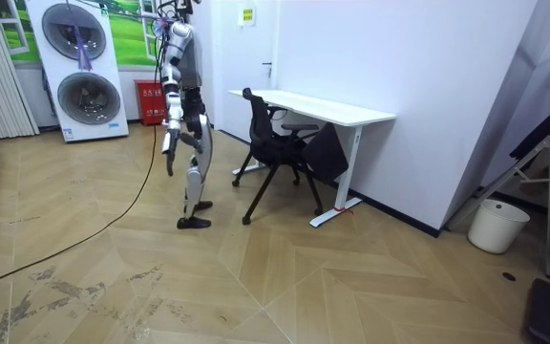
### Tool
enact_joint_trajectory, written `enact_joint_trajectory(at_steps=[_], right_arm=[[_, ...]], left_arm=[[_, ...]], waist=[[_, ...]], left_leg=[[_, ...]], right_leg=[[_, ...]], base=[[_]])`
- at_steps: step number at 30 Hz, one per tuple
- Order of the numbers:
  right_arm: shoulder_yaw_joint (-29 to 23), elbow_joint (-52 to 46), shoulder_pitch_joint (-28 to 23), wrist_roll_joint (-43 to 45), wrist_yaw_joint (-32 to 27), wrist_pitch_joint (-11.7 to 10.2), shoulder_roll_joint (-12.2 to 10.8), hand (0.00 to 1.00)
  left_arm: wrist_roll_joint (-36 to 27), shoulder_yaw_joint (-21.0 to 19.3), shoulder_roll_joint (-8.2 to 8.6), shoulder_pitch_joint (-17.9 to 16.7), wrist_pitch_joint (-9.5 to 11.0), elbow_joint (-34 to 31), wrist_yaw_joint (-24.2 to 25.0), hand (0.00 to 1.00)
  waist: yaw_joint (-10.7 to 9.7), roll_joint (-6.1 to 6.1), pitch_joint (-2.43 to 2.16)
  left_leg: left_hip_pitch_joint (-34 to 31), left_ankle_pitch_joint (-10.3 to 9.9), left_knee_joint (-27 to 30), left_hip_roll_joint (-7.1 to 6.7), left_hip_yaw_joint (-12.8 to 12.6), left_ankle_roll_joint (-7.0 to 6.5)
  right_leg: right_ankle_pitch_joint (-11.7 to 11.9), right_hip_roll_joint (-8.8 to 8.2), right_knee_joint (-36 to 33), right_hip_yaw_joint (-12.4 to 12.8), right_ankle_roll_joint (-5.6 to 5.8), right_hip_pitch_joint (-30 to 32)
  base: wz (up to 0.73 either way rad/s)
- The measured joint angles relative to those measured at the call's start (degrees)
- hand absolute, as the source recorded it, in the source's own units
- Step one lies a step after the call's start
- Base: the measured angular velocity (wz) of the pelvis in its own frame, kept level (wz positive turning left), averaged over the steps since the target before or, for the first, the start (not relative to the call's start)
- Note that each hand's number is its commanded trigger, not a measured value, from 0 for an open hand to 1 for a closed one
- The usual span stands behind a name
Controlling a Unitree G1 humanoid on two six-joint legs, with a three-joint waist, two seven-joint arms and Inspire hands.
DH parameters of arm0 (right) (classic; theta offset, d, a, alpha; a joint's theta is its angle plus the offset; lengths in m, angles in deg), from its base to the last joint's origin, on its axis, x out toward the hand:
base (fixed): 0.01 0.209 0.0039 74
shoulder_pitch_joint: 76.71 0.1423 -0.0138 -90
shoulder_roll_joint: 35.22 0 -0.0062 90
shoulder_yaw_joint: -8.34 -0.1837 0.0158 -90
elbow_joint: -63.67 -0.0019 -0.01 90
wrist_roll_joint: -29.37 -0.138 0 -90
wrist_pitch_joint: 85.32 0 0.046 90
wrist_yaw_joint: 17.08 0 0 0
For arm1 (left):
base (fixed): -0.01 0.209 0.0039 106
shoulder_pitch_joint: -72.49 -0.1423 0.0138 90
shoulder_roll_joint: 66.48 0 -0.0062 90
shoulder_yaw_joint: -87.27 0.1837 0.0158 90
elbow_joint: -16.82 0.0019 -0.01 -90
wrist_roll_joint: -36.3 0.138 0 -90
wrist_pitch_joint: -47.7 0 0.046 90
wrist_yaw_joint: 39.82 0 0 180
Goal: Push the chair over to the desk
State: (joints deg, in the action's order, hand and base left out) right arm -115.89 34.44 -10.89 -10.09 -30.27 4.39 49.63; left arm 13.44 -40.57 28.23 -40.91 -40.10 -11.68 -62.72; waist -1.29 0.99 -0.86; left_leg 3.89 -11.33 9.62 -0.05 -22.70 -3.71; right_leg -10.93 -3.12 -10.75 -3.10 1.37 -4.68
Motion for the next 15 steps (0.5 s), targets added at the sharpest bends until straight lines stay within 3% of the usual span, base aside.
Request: enact_joint_trajectory(at_steps=[3,6,9,11,15], right_arm=[[1.93,9.49,1.17,4.85,4.85,3.12,-1.22,0.0],[4.9,13.64,2.94,9.45,7.72,4.33,-1.35,0.0],[9.37,15.0,6.01,14.73,9.16,5.59,-1.29,0.0],[12.02,15.33,9.51,17.07,10.07,6.32,-1.33,0.0],[17.54,14.31,13.95,16.66,11.52,6.78,-1.47,0.0]], left_arm=[[0.02,0.71,1.1,-0.74,-3.38,8.05,4.93,0.0],[2.5,3.86,2.05,-0.17,-5.66,10.95,9.38,0.0],[9.67,11.1,2.1,2.01,-8.16,11.8,12.7,0.0],[16.53,16.95,2.14,5.72,-9.94,11.68,13.63,0.0],[23.07,24.33,2.17,12.49,-11.52,9.8,13.67,0.0]], waist=[[-0.14,-0.01,0.05],[-0.17,-0.14,0.09],[-0.02,-0.37,0.25],[-0.53,-0.6,0.36],[-0.9,-1.17,0.67]], left_leg=[[0.89,-0.23,0.08,0.22,-0.18,0.37],[1.03,-0.19,0.04,0.29,-0.17,0.42],[1.41,0.08,0.16,0.31,-0.38,0.26],[1.36,0.11,0.19,0.29,-0.26,0.26],[0.86,0.09,0.16,0.22,-0.14,0.26]], right_leg=[[-0.43,-0.04,-0.04,-0.02,-0.25,-0.81],[-0.51,0.02,-0.04,-0.02,-0.35,-0.91],[-0.49,0.23,0.0,0.61,-0.38,-1.07],[-0.5,0.23,-0.03,0.53,-0.39,-1.08],[-0.61,0.45,0.14,-0.13,-0.35,-0.76]], base=[[-0.01],[0.0],[-0.03],[0.0],[0.01]])
